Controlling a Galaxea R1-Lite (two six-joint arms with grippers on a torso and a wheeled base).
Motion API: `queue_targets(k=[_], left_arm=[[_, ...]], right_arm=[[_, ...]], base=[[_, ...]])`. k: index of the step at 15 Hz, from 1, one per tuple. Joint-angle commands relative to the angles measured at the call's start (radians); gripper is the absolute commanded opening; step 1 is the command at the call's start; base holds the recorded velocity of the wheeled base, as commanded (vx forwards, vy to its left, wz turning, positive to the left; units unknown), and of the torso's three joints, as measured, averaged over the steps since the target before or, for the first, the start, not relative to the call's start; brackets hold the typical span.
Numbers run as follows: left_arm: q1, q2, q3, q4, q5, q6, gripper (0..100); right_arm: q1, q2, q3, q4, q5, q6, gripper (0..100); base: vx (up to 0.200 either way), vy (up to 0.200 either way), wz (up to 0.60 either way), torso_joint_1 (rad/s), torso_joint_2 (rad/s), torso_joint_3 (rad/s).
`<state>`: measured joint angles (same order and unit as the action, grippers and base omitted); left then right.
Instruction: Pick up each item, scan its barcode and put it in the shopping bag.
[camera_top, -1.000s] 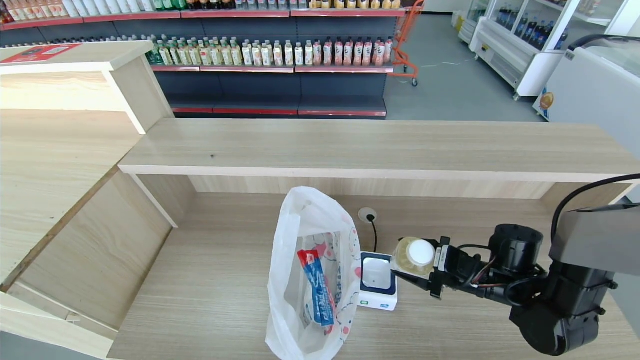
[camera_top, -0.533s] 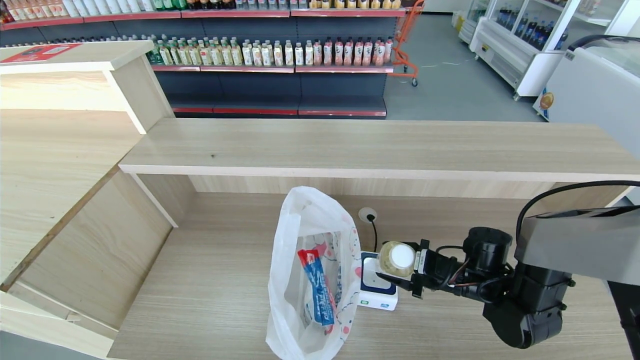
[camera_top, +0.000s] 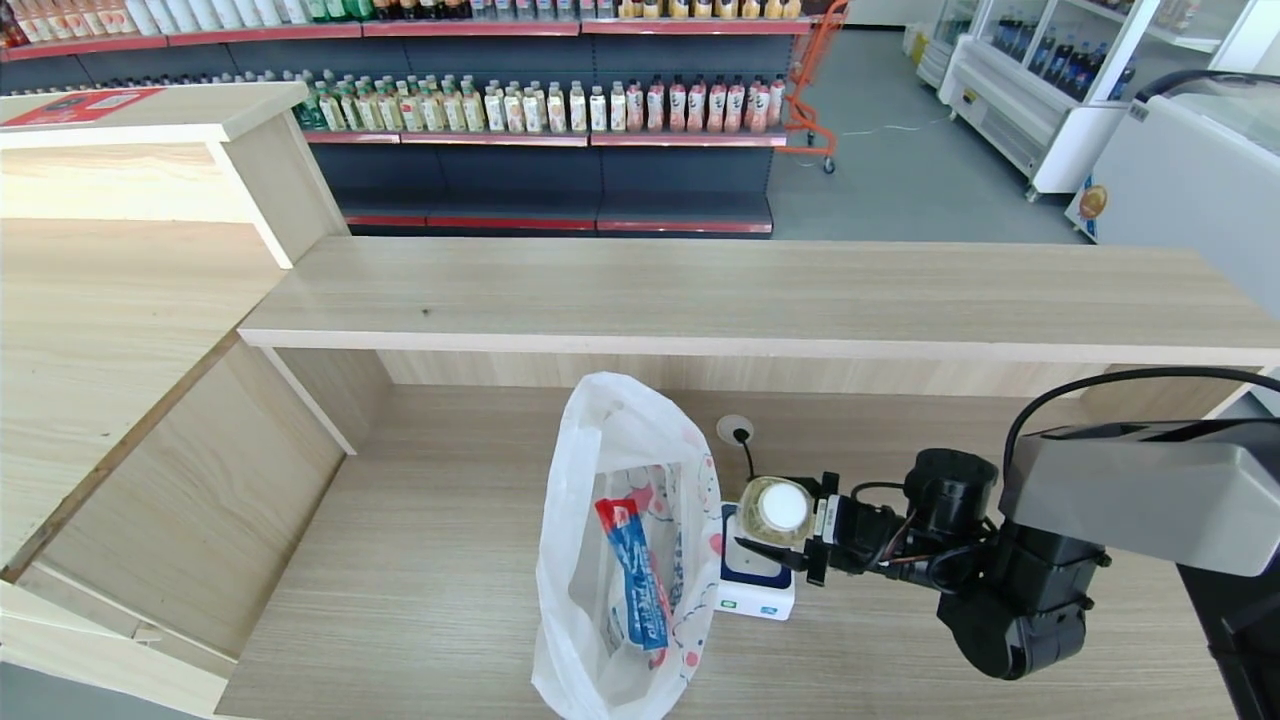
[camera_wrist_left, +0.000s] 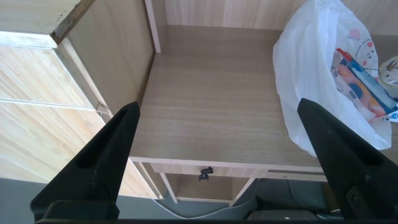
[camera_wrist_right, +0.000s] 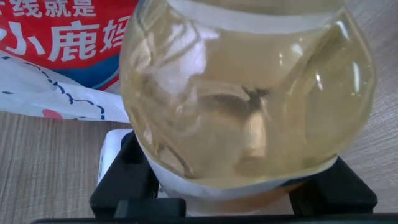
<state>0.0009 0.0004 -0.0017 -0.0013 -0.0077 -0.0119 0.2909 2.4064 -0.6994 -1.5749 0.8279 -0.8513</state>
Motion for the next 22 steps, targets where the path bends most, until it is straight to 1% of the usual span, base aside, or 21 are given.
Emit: queue_targets(k=[1,5,6,7,9,10,11,12,13,14,15,16,17,18,19,21,22], left_arm=[[0.001,0.0,0.0,0.0,0.0,0.0,100],[0.001,0.0,0.0,0.0,0.0,0.0,100],[0.001,0.0,0.0,0.0,0.0,0.0,100],[0.001,0.0,0.0,0.0,0.0,0.0,100],[0.001,0.0,0.0,0.0,0.0,0.0,100],[0.002,0.0,0.0,0.0,0.0,0.0,100],[0.002,0.0,0.0,0.0,0.0,0.0,100],[0.001,0.0,0.0,0.0,-0.002,0.0,100],[0.001,0.0,0.0,0.0,0.0,0.0,100],[0.001,0.0,0.0,0.0,0.0,0.0,100],[0.001,0.0,0.0,0.0,-0.002,0.0,100],[0.001,0.0,0.0,0.0,0.0,0.0,100],[0.002,0.0,0.0,0.0,-0.002,0.0,100],[0.001,0.0,0.0,0.0,0.0,0.0,100],[0.001,0.0,0.0,0.0,0.0,0.0,100],[0.001,0.0,0.0,0.0,0.0,0.0,100],[0.001,0.0,0.0,0.0,0.0,0.0,100]], right_arm=[[0.001,0.01,-0.005,0.004,-0.001,0.0,0],[-0.007,-0.02,0.001,0.004,-0.004,0.011,0],[-0.018,-0.047,0.015,0.004,-0.004,0.041,0],[-0.035,-0.096,0.046,0.004,-0.004,0.106,0],[-0.058,-0.237,0.12,0.004,-0.018,0.317,0],[-0.058,-0.32,0.162,0.004,-0.065,0.426,0],[-0.056,-0.385,0.201,0.004,-0.131,0.5,0],[-0.053,-0.42,0.224,0.009,-0.171,0.535,0],[-0.05,-0.483,0.281,0.05,-0.231,0.58,0],[-0.052,-0.536,0.327,0.113,-0.243,0.589,0],[-0.045,-0.569,0.333,0.17,-0.246,0.6,0],[-0.015,-0.59,0.325,0.208,-0.25,0.646,0],[0.024,-0.586,0.307,0.211,-0.276,0.706,0],[0.068,-0.572,0.271,0.211,-0.339,0.759,0],[0.122,-0.54,0.221,0.217,-0.424,0.833,0],[0.195,-0.463,0.123,0.233,-0.564,0.968,0],[0.22,-0.418,0.072,0.256,-0.615,1.014,0]], base=[[0.0,0.0,0.0,0.0,0.0,0.0],[0.0,0.0,0.0,0.0,0.0,0.0],[0.0,0.0,0.0,0.0,0.0,0.0],[0.0,0.0,0.0,0.0,0.0,0.0],[0.0,0.0,0.0,0.0,0.0,0.0],[0.0,0.0,0.0,0.0,0.0,0.0],[0.0,0.0,0.0,0.0,0.0,0.0],[0.0,0.0,0.0,0.0,0.0,0.0],[0.0,0.0,0.0,0.0,0.0,0.0],[0.0,0.0,0.0,0.0,0.0,0.0],[0.0,0.0,0.0,0.0,0.0,0.0],[0.0,0.0,0.0,0.0,0.0,0.0],[0.0,0.0,0.0,0.0,0.0,0.0],[0.0,0.0,0.0,0.0,0.0,0.0],[0.0,0.0,0.0,0.0,0.0,0.0],[0.0,0.0,0.0,0.0,0.0,0.0],[0.0,0.0,0.0,0.0,0.0,0.0]])
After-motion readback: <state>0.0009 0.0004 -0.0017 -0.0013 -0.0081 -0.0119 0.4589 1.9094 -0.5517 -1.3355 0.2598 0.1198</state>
